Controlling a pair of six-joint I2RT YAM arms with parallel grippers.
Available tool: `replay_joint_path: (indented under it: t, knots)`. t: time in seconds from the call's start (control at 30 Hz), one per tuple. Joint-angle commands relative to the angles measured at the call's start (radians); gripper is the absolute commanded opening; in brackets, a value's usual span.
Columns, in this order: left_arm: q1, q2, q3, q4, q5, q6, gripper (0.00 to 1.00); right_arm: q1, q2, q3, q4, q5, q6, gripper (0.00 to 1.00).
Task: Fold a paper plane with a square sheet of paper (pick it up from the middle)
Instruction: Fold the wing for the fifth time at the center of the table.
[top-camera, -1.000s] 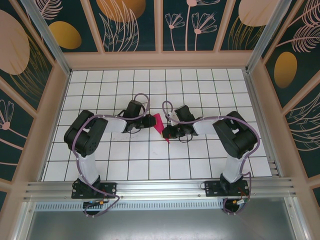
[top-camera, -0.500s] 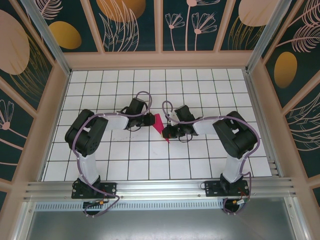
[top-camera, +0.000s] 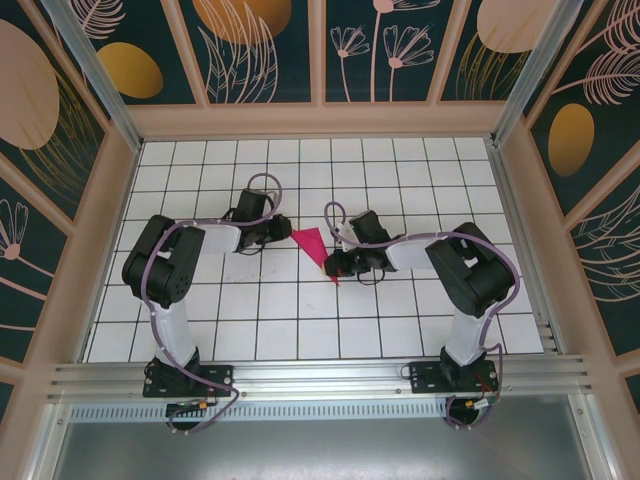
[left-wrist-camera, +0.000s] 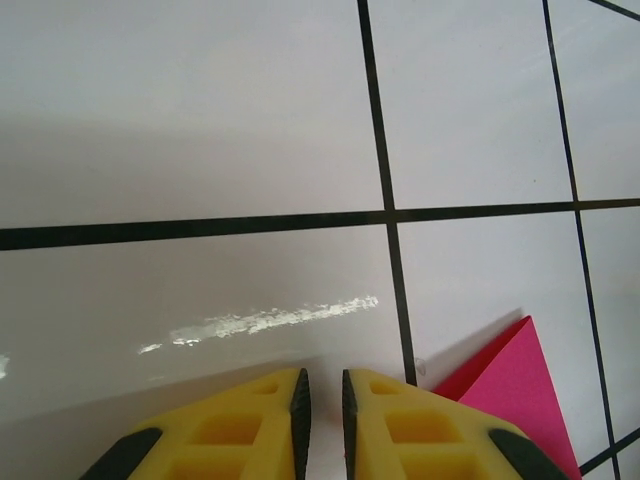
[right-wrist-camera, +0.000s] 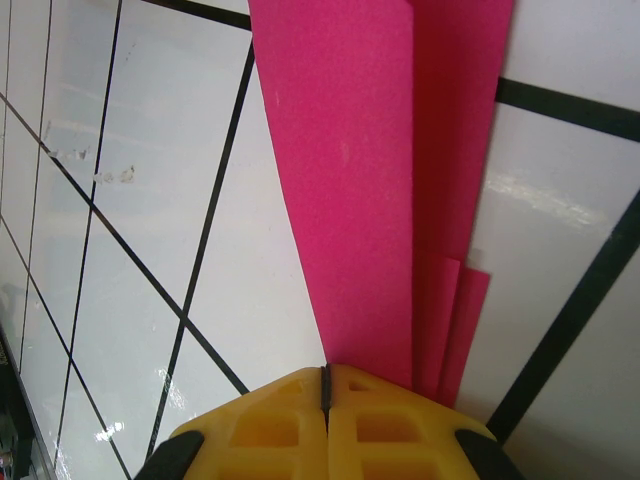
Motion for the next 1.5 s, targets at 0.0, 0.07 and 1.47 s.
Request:
replay_joint_path:
  t: [0.0,0.07,1.47]
  knots:
    - [0.050,-0.039,-0.020,-0.050,-0.099,0.002,0.23,-0.014,0.043,-0.059,-0.153,0.077,0.011,0.06]
    - [0.046,-0.109,-0.045,-0.012,-0.037,-0.016,0.24,-0.013,0.040,-0.060,-0.143,0.068,0.017,0.06]
    - [-0.187,-0.007,-0.082,-0.018,-0.019,-0.168,0.07,-0.012,0.074,-0.065,-0.201,0.125,0.022,0.05]
